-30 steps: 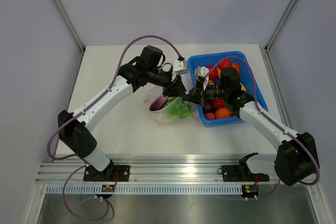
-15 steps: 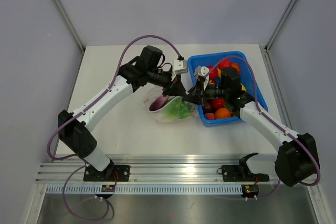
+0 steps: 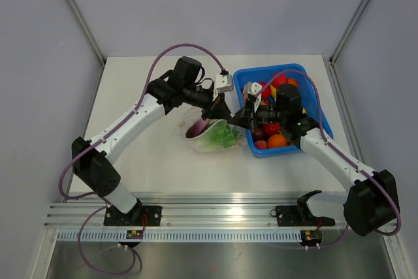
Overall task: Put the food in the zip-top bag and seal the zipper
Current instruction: Zip the zipper food storage bag at the center of the board.
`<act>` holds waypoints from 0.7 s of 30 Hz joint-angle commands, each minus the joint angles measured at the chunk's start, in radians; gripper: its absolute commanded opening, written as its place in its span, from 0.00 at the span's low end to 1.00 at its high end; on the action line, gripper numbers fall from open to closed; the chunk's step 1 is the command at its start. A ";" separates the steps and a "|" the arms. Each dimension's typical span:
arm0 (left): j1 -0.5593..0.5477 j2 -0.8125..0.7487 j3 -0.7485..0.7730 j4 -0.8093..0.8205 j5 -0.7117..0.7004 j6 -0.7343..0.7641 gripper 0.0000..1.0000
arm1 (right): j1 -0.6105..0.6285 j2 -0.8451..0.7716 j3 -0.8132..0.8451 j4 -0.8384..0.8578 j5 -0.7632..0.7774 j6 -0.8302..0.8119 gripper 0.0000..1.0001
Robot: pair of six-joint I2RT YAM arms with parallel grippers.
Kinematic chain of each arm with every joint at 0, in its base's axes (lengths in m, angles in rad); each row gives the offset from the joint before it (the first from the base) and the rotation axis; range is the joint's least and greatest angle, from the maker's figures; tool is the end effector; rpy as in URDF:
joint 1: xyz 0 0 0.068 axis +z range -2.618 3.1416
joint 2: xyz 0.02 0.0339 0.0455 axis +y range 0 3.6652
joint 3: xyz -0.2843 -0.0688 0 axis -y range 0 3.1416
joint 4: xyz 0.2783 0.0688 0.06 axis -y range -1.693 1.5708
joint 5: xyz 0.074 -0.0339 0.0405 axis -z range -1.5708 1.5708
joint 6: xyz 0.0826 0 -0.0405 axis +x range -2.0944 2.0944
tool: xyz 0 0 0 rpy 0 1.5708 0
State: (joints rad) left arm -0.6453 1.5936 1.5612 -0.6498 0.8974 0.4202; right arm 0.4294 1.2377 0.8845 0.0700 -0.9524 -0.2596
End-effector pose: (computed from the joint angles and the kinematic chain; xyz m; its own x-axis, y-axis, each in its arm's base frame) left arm 0.2839 -0.2946 0.3695 -0.1091 0.4006 -0.9097 0.9905 -0.0330 -0.1334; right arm 0.2683 0.1969 0.3081 -0.0010 -0.1641 -0.9864 -0.9860 0.1648 -0.0264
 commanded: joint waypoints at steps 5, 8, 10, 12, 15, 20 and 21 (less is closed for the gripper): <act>0.019 -0.037 -0.024 -0.050 -0.008 0.019 0.00 | 0.000 -0.101 -0.024 0.154 0.193 0.026 0.00; 0.042 -0.061 -0.058 -0.027 -0.012 0.000 0.00 | -0.001 -0.104 -0.030 0.171 0.253 0.039 0.00; 0.056 -0.089 -0.079 -0.004 -0.017 -0.011 0.00 | -0.001 -0.098 -0.036 0.209 0.274 0.063 0.00; 0.062 -0.109 -0.105 0.006 -0.023 -0.020 0.00 | -0.003 -0.093 -0.048 0.258 0.283 0.094 0.00; 0.078 -0.124 -0.134 0.004 -0.035 -0.029 0.00 | -0.001 -0.086 -0.051 0.283 0.294 0.114 0.00; 0.136 -0.171 -0.202 0.025 -0.057 -0.069 0.00 | -0.004 -0.086 -0.061 0.310 0.314 0.134 0.00; 0.145 -0.184 -0.214 0.036 -0.064 -0.084 0.00 | -0.004 -0.084 -0.062 0.310 0.317 0.135 0.00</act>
State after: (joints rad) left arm -0.5468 1.4662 1.3911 -0.5632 0.8818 0.3855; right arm 0.4435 1.1740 0.8093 0.2413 -0.7155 -0.1474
